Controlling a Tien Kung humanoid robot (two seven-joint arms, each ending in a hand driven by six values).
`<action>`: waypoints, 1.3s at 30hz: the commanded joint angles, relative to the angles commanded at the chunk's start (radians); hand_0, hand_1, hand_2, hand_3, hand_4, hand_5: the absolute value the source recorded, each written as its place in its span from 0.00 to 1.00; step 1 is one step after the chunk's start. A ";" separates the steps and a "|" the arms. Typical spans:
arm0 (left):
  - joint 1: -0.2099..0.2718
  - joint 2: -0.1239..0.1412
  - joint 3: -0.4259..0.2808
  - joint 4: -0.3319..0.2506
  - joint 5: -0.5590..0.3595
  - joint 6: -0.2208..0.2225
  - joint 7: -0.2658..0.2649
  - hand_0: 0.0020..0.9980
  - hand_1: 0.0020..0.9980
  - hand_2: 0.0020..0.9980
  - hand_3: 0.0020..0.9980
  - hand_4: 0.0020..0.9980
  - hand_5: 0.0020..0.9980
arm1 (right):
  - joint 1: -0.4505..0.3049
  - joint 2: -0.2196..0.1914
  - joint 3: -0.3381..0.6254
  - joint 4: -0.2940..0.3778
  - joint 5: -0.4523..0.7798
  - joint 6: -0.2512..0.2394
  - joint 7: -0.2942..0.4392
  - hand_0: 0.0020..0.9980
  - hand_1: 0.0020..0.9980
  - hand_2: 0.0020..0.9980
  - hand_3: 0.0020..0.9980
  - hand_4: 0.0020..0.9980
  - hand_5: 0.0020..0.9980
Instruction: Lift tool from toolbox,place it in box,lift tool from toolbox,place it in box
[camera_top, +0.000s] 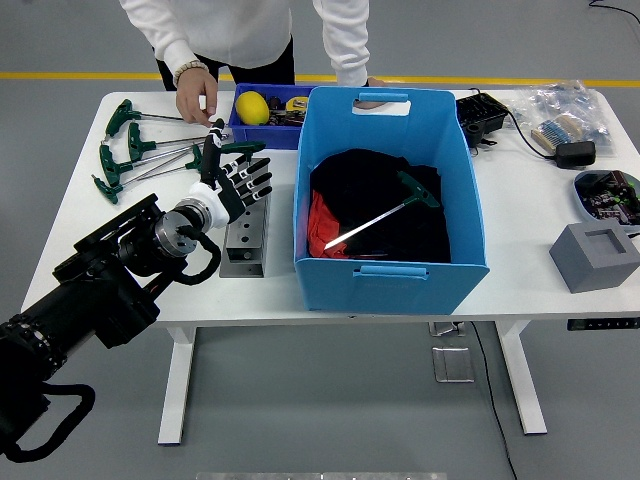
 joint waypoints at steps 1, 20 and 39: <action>-0.001 -0.002 0.000 0.001 0.000 -0.001 0.000 0.25 0.41 0.63 0.90 0.93 1.00 | 0.000 0.000 0.002 0.000 -0.003 0.000 0.000 0.65 0.62 0.71 0.55 0.79 0.61; -0.009 -0.016 -0.003 -0.016 -0.011 -0.016 -0.005 0.39 0.59 0.78 0.87 0.93 1.00 | -0.001 -0.001 -0.005 0.000 -0.006 0.003 -0.003 0.65 0.62 0.71 0.55 0.80 0.62; 0.006 0.006 -0.019 -0.088 -0.018 -0.021 -0.001 0.58 0.71 0.86 0.84 0.93 1.00 | -0.018 -0.002 0.006 0.000 -0.015 0.005 -0.005 0.65 0.62 0.71 0.56 0.80 0.62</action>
